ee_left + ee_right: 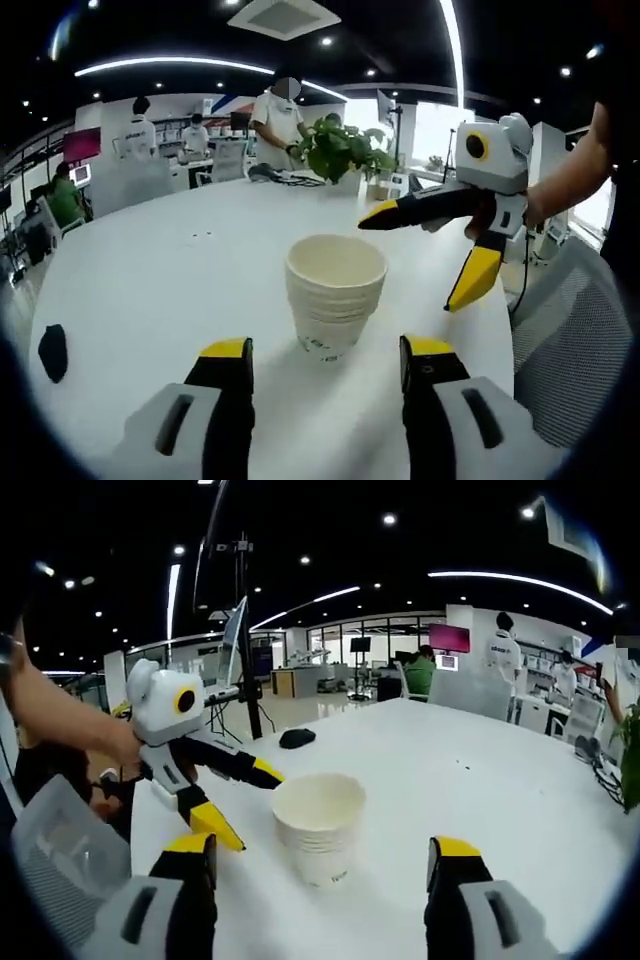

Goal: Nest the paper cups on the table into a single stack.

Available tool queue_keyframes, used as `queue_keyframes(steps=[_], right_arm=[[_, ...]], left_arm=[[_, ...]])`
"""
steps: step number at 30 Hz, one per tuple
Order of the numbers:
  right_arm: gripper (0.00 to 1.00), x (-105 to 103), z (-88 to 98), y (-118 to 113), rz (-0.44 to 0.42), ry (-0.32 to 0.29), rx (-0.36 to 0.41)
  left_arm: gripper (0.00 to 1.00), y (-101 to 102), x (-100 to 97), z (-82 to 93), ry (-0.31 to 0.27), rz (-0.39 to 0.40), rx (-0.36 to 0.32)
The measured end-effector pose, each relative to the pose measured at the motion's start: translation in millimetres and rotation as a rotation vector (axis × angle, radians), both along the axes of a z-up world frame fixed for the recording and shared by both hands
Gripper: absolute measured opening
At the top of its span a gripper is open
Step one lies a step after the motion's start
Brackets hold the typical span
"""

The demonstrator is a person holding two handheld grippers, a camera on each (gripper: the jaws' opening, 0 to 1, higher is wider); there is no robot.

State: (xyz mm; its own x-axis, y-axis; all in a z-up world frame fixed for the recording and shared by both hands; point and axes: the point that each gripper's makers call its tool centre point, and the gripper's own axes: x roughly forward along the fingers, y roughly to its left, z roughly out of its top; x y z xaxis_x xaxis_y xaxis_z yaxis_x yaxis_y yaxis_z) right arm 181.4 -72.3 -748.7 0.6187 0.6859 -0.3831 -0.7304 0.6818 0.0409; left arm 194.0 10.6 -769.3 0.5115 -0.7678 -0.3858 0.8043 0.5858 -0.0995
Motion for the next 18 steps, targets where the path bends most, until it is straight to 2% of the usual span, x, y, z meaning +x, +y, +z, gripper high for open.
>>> queue_keyframes(steps=[5, 11, 18], right_arm=[[0.94, -16, 3.3, -12, -0.023, -0.006, 0.015], [1.00, -39, -2.1, -27, -0.013, -0.019, -0.015], [1.00, -62, 0.9, -46, -0.026, -0.037, -0.035]], left_arm=[[0.60, 10, -15.0, 9.9, -0.027, 0.023, -0.009], [0.64, 13, -37.5, 23.6, -0.061, 0.046, -0.021], [0.69, 25, -60.2, 31.3, -0.103, 0.067, 0.019]])
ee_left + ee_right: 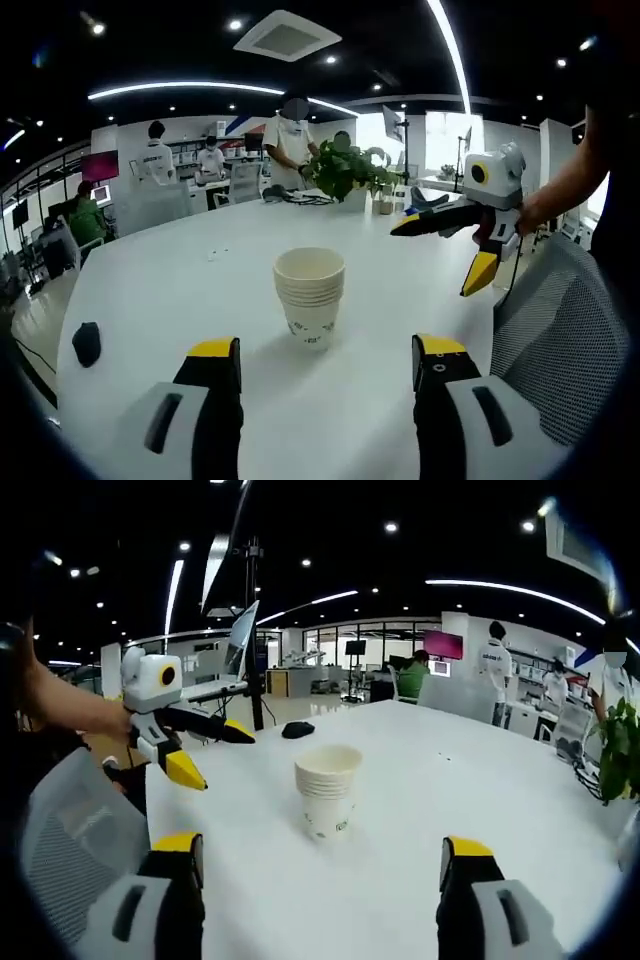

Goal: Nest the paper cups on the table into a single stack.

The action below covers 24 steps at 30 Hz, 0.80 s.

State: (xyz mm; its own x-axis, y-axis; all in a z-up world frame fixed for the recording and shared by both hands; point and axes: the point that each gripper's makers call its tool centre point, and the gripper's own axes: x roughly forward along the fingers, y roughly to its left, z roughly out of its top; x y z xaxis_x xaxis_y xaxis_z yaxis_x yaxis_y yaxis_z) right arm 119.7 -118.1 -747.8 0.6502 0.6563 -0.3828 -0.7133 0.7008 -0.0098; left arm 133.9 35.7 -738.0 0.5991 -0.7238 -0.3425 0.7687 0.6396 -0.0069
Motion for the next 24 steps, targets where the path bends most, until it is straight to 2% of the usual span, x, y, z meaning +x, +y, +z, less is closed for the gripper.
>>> queue_keyframes(steps=[4, 11, 17, 20, 24], right_arm=[[1.00, -10, -1.6, -16, -0.017, 0.000, -0.012], [1.00, -25, -3.6, -33, -0.060, 0.005, -0.008], [1.00, -37, -4.3, -36, -0.082, 0.006, 0.004], [1.00, -41, -5.3, -37, -0.086, 0.003, -0.006], [1.00, -46, -3.1, -36, -0.084, -0.001, -0.007]], left_arm=[[0.71, 6, -11.5, 5.9, -0.008, 0.020, -0.020], [0.74, 14, -24.0, 4.0, 0.002, 0.051, -0.046], [0.79, 14, -31.7, 6.6, -0.003, 0.042, -0.029], [0.85, 14, -34.0, 12.6, -0.006, 0.050, -0.053], [0.86, 15, -38.6, 12.4, -0.013, 0.053, -0.060]])
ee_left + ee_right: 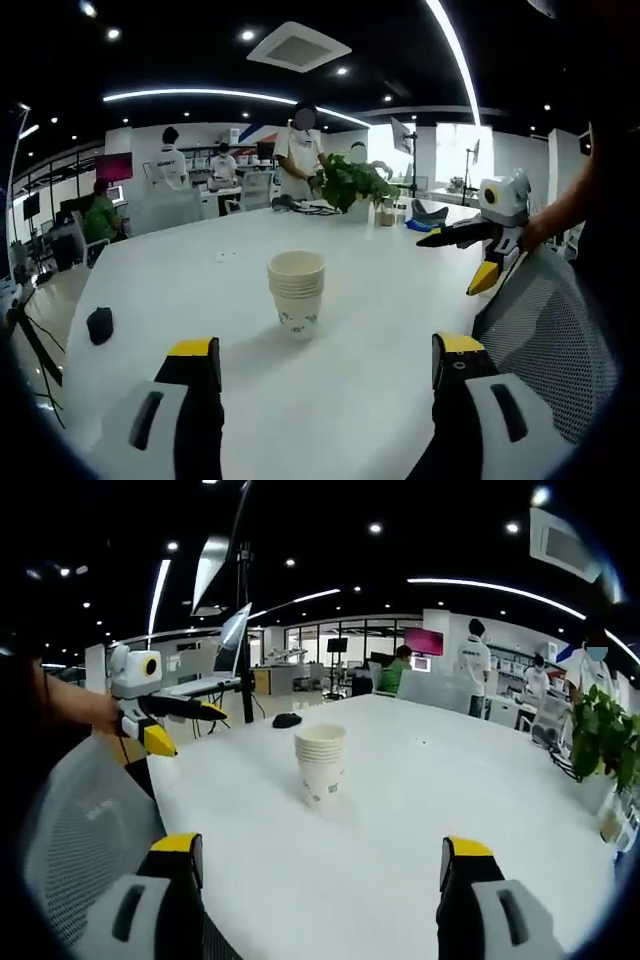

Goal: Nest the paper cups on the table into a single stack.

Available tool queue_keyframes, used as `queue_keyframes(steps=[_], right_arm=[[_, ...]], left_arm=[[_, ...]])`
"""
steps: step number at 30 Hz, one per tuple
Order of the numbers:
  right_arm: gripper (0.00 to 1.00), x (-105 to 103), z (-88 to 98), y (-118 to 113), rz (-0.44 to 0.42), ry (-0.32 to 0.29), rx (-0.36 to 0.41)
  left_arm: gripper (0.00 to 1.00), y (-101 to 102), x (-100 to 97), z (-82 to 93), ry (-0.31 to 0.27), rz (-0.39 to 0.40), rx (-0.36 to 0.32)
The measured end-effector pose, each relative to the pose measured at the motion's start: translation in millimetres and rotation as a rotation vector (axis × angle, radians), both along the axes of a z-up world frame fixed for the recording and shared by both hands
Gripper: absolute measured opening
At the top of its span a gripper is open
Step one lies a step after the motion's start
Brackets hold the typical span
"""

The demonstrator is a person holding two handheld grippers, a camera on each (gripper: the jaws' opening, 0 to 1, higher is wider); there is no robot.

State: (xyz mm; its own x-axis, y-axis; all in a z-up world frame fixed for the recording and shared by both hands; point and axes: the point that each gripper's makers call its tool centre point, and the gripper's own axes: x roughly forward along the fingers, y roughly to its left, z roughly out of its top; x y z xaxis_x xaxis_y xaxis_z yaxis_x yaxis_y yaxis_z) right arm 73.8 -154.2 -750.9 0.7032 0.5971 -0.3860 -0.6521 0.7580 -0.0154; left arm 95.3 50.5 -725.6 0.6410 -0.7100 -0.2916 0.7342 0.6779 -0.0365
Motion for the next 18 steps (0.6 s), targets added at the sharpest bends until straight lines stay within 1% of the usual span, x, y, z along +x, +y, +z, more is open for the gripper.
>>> queue_keyframes(steps=[4, 11, 16, 18], right_arm=[[1.00, -2.8, -1.5, 2.3, 0.007, 0.005, -0.006], [1.00, -5.4, -1.6, 3.7, 0.015, 0.006, -0.004], [1.00, -5.6, -1.4, 2.3, 0.006, 0.007, 0.003], [1.00, -5.1, -1.3, 1.4, 0.001, 0.007, 0.005]], left_arm=[[0.91, 0.5, -4.5, 0.3, -0.001, 0.015, -0.019], [0.95, -0.2, -7.3, 0.7, 0.000, 0.026, -0.035], [0.99, -3.0, -9.3, -2.4, 0.006, 0.018, -0.036], [0.99, -4.0, -10.1, -2.7, 0.007, 0.013, -0.035]])
